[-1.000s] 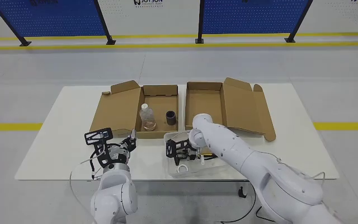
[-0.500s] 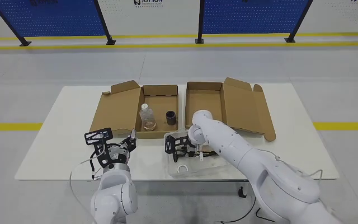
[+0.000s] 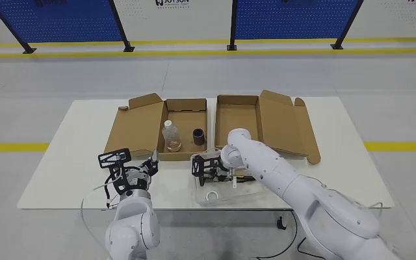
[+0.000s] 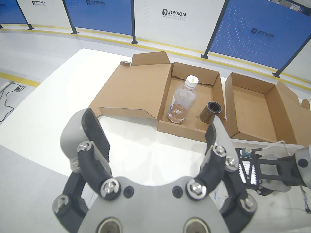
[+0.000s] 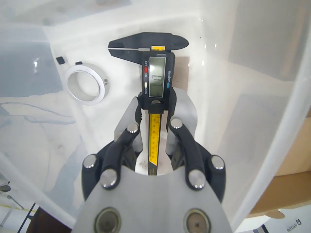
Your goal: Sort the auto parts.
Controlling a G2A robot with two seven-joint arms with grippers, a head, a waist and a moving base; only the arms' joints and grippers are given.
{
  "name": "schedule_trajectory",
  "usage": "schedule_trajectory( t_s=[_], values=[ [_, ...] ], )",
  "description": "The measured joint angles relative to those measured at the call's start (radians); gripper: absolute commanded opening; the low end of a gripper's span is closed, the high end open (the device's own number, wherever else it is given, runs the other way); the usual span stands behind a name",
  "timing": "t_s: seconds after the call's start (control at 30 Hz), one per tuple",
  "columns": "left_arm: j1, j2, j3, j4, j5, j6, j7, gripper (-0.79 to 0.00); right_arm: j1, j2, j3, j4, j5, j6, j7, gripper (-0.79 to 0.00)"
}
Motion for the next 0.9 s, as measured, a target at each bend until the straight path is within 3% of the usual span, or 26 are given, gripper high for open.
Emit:
schedule_trajectory(
  t_s=[0.4,0.9],
  values=[
    [0.0,0.0,0.0,0.0,0.0,0.0,0.0,0.0,-0.098,0.13,0.158,-0.219,0.032,0.031,0.008,-0.785],
    [0.0,0.0,0.0,0.0,0.0,0.0,0.0,0.0,-0.299,0.297,0.49,-0.566,0.116,0.046,0.032,-0.785]
  ],
)
